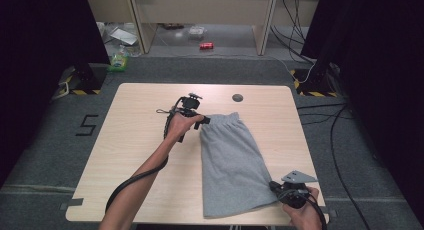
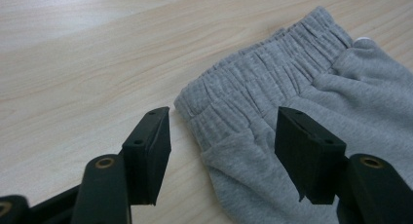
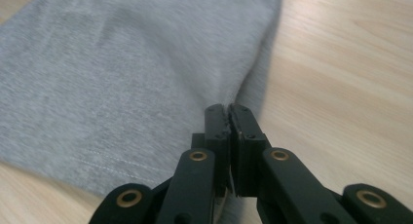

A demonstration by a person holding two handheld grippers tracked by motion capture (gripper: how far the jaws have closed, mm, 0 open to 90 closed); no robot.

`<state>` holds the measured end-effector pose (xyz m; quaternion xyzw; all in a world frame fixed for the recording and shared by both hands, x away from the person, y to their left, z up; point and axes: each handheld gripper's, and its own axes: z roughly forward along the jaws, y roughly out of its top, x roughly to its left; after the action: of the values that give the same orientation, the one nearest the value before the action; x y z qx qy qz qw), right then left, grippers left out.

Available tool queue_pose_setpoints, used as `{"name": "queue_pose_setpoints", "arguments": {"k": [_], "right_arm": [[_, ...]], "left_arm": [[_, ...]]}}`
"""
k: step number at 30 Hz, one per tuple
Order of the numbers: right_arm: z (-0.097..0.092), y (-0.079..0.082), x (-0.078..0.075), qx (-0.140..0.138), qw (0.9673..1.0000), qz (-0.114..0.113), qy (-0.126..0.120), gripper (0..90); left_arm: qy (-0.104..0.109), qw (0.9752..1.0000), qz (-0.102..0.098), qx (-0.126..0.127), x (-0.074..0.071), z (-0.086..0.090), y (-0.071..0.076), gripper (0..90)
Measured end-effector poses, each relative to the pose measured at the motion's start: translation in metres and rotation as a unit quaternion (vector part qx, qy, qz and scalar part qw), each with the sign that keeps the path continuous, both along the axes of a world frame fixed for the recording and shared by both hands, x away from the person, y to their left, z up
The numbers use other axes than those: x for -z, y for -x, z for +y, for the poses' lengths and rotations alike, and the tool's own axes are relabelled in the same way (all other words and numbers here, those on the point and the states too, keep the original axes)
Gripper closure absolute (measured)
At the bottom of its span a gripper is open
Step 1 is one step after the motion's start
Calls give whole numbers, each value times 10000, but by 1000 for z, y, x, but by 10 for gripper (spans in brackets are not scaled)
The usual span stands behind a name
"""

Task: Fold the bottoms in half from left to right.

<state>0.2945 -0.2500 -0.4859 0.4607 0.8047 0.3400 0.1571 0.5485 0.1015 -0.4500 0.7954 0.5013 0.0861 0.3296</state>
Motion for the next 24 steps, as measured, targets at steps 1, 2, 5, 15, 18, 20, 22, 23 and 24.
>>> {"name": "queue_pose_setpoints", "arguments": {"k": [1, 2, 5, 15, 18, 20, 22, 23, 24], "right_arm": [[-4, 0, 2, 13, 10000, 11, 19, 871], [-6, 0, 6, 64, 9999, 53, 76, 871], [-7, -2, 12, 34, 9997, 141, 219, 799], [34, 11, -15, -187, 9989, -426, 34, 503], [59, 16, -14, -504, 9974, -408, -303, 480], [78, 19, -11, -762, 9956, -339, -438, 466], [98, 21, -7, -1038, 9929, -329, -484, 466], [107, 22, -5, -1167, 9915, -316, -490, 466], [116, 23, -3, -1273, 9901, -283, -510, 466]], "left_arm": [[-9, 10000, 10, -9, 1, 1, 0, 374], [-17, 10000, 18, -20, 2, 1, -1, 374], [-24, 10000, 23, -19, 3, 2, 0, 374], [2, 9999, 20, -110, 8, 0, -2, 354], [16, 9999, 16, -123, 9, -2, -2, 348], [-3, 9999, 27, -126, 11, -5, -3, 346], [-29, 9999, 16, -152, 14, -7, -5, 349], [-31, 9999, 5, -164, 16, -8, -6, 352], [-34, 9998, -3, -172, 17, -9, -7, 355]]}}
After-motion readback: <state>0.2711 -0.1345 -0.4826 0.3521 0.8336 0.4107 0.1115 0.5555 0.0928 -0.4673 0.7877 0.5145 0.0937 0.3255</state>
